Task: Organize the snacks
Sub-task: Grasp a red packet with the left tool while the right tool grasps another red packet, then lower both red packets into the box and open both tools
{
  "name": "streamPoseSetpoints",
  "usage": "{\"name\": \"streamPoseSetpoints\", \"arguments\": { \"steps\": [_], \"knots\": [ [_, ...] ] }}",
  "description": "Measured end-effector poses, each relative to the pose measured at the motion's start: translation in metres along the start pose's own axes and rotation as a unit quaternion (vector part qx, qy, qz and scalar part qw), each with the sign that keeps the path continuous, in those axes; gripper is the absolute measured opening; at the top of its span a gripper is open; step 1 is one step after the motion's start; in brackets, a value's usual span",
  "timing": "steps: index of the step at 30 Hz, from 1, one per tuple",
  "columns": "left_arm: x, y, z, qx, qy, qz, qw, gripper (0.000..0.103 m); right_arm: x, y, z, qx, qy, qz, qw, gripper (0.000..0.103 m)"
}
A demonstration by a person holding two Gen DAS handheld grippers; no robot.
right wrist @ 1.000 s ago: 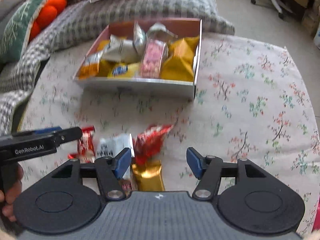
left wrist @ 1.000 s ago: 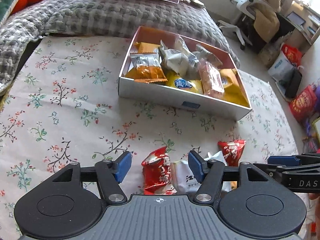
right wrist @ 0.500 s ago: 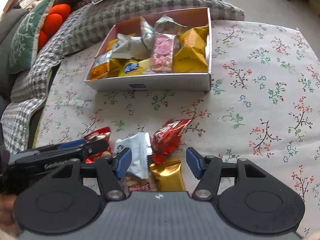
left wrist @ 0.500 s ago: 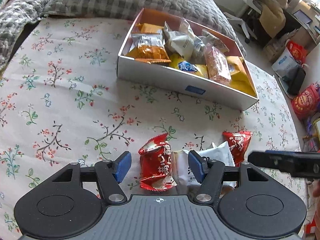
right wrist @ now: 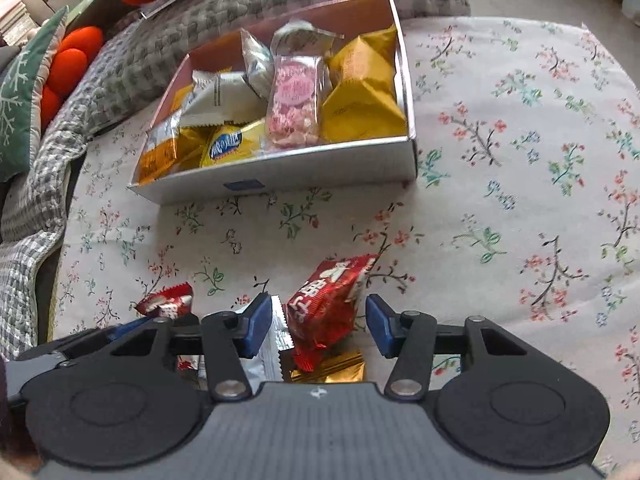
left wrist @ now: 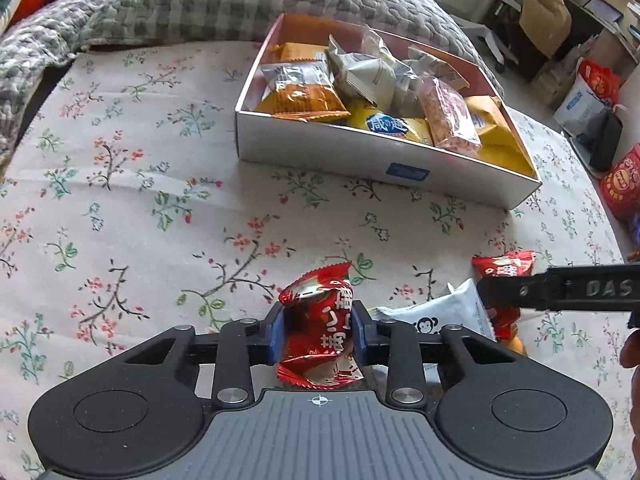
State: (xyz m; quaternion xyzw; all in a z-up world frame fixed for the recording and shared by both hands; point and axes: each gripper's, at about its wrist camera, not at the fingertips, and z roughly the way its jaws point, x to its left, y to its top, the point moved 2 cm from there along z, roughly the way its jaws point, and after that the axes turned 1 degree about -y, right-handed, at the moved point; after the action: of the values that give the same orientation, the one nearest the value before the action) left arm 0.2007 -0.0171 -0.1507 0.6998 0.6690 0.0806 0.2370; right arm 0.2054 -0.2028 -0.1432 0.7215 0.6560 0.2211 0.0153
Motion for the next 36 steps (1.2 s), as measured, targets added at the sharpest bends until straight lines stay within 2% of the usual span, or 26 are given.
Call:
{"name": "streamPoseSetpoints", "arguments": {
  "steps": [2,3,8,10,15,22,28,33,36],
  "knots": [
    [0.001,0.001,-0.001,-0.002,0.002,0.0,1.0,0.029,0.003,-0.001,0.005,0.004,-0.012,-0.004,1.0,0.042],
    [0.002,0.001,-0.002,-0.005,0.004,0.0,1.0,0.029,0.004,-0.002,0.007,0.007,-0.015,-0.005,1.0,0.035],
    [0.006,0.005,-0.011,-0.027,0.004,-0.002,0.9996,0.029,0.009,0.002,-0.007,-0.025,-0.031,-0.006,0.999,0.031],
    [0.007,0.006,-0.013,-0.032,0.003,-0.004,0.9995,0.029,0.009,0.004,-0.012,-0.037,-0.032,-0.007,0.999,0.031],
    [0.009,0.007,-0.013,-0.037,0.015,-0.007,0.9992,0.029,-0.001,0.008,-0.009,-0.035,-0.048,0.003,0.998,0.031],
    [0.006,0.008,-0.015,-0.043,0.012,-0.001,0.999,0.029,-0.001,0.009,-0.009,-0.043,-0.056,-0.001,0.997,0.031],
    [0.008,0.012,-0.018,-0.049,0.007,-0.01,0.9987,0.029,-0.007,0.016,-0.018,-0.061,-0.045,0.014,0.997,0.031],
    [0.017,0.023,-0.027,-0.079,0.008,-0.029,0.9964,0.029,-0.022,0.025,-0.03,-0.088,-0.039,0.05,0.994,0.031],
    [0.016,0.03,-0.03,-0.093,0.004,-0.034,0.995,0.029,-0.026,0.027,-0.032,-0.1,-0.057,0.057,0.992,0.031]
  ]
}}
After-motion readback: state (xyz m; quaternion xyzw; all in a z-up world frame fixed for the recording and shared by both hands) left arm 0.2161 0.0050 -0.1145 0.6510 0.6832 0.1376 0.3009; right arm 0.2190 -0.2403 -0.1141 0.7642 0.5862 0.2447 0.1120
